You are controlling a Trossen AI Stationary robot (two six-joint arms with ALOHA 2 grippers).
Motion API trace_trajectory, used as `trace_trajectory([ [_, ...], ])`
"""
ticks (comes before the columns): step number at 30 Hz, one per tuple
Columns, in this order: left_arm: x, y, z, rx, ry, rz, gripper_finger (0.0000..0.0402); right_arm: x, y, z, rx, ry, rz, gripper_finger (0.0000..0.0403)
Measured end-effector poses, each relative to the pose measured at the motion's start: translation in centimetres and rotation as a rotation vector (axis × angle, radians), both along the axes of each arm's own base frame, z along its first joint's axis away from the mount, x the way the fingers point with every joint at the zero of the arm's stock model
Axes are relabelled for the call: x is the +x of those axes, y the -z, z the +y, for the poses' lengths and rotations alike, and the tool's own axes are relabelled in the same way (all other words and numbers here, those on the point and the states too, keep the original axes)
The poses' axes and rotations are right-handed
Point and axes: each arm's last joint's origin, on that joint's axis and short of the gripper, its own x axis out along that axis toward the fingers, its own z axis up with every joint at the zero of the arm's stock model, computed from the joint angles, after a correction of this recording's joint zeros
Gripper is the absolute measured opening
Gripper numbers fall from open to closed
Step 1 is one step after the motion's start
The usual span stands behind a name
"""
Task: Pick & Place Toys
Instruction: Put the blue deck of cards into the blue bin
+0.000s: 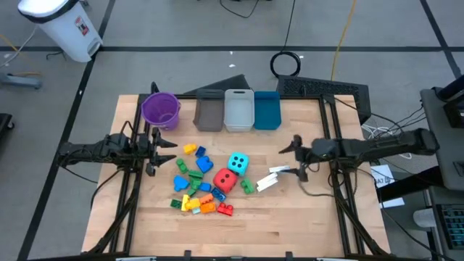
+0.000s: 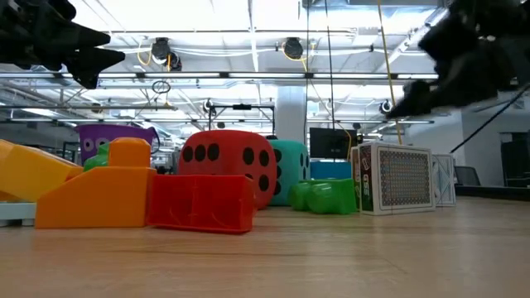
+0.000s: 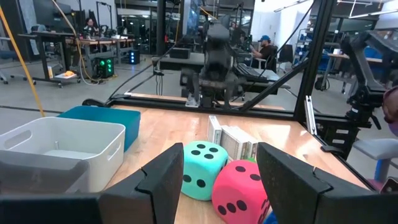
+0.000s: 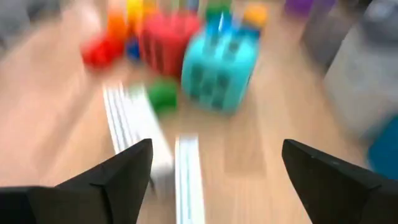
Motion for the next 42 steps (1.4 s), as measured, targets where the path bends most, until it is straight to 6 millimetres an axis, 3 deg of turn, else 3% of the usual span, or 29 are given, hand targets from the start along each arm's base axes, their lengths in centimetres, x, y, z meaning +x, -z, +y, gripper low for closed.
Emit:
trace_trajectory([
  [4, 0.0, 0.0, 0.0, 0.000, 0.000, 0.000, 0.0209, 0.1, 2.8, 0.8, 0.078, 0.011, 0.191, 0.0314],
  [8, 0.0, 0.0, 0.0, 0.000, 0.000, 0.002, 0.0209, -0.5, 5.2, 1.0, 0.037, -0.014, 0.312, 0.0298],
  [20, 0.0, 0.0, 0.0, 0.000, 0.000, 0.003, 0.0209, -0.3, 4.1, 0.9, -0.007, -0.045, 0.198, 0.0229],
  [42, 0.0, 0.0, 0.0, 0.000, 0.000, 0.003, 0.0209, -0.3, 3.7, 0.6, -0.058, 0.018, 0.164, 0.0046],
])
